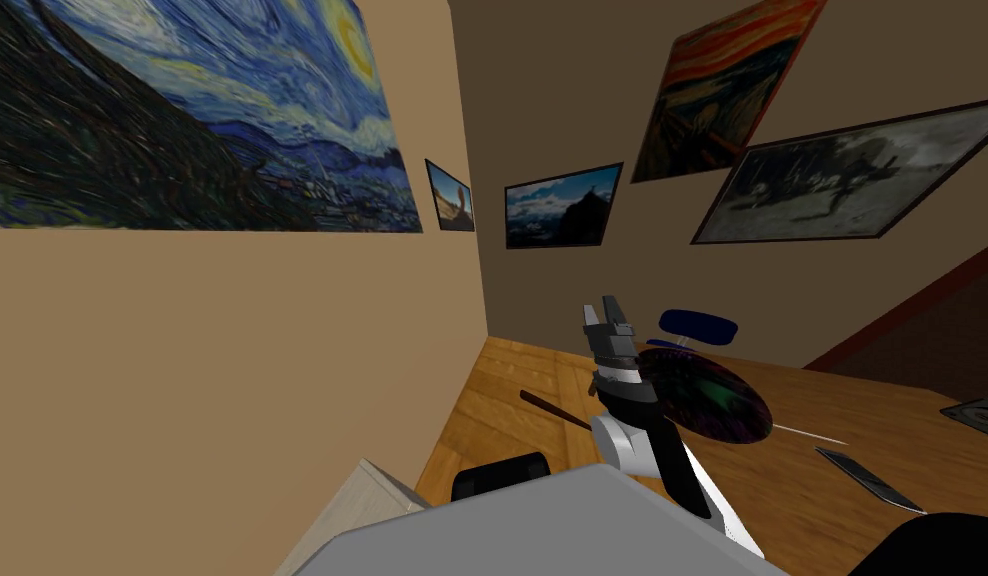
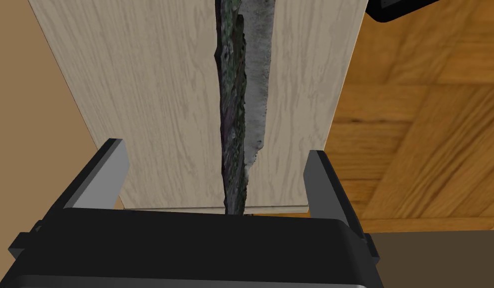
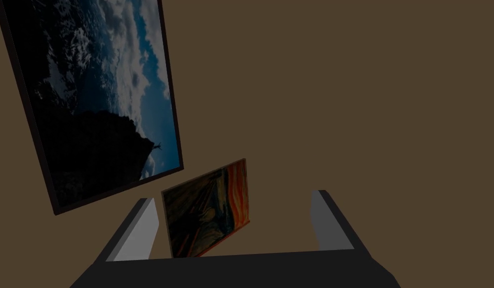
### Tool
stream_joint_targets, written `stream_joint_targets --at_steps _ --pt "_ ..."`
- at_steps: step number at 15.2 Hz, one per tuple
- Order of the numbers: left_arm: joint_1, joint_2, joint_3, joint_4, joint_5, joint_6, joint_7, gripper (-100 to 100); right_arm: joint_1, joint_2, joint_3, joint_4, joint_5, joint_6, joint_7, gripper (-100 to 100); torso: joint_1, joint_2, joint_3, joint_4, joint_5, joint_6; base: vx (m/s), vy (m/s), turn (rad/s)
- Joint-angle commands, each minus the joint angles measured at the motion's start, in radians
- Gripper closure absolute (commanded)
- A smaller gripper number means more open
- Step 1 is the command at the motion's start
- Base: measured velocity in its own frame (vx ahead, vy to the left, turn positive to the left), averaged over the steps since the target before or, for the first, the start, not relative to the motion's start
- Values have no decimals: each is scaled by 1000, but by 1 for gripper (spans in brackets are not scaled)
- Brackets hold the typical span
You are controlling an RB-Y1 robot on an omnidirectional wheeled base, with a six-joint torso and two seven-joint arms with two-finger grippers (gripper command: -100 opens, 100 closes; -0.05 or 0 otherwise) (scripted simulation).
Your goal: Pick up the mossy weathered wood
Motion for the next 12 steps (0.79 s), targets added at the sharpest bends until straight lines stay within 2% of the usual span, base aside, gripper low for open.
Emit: stream_joint_targets --at_steps 1,3,4,5,9,10,11,12 --pt "-14 -15 -14 26 -14 -30 -7 -100 0 0 0 0 0 0 0 0 0 0 0 0 0 0 -9 29 -7" --pt "-28 -29 -27 50 -28 -54 -13 -100 0 0 0 0 0 0 0 0 0 1 1 0 0 0 -16 26 -6" --pt "-17 -23 -19 31 -20 -37 -7 -100 0 0 0 0 0 0 0 0 0 2 1 0 0 0 -9 4 -24" --pt "-18 -24 -20 33 -21 -41 -8 100 0 0 0 0 0 0 0 0 -1 1 1 0 0 0 0 0 0" --pt "-17 -25 -21 33 -20 -38 -9 100 0 0 0 0 0 0 0 0 1 1 1 0 0 0 0 -1 0" --pt "0 -2 -1 2 -1 -5 -2 100 0 0 0 0 0 0 0 0 1 1 1 0 0 0 7 -17 23" --pt "7 5 5 -10 6 7 1 100 0 0 0 0 0 0 0 0 0 0 0 1 -2 1 14 -28 25" --pt "-3 -9 -8 1 -8 -11 4 100 0 0 0 0 0 0 0 0 -1 0 0 1 -2 1 9 -15 10"
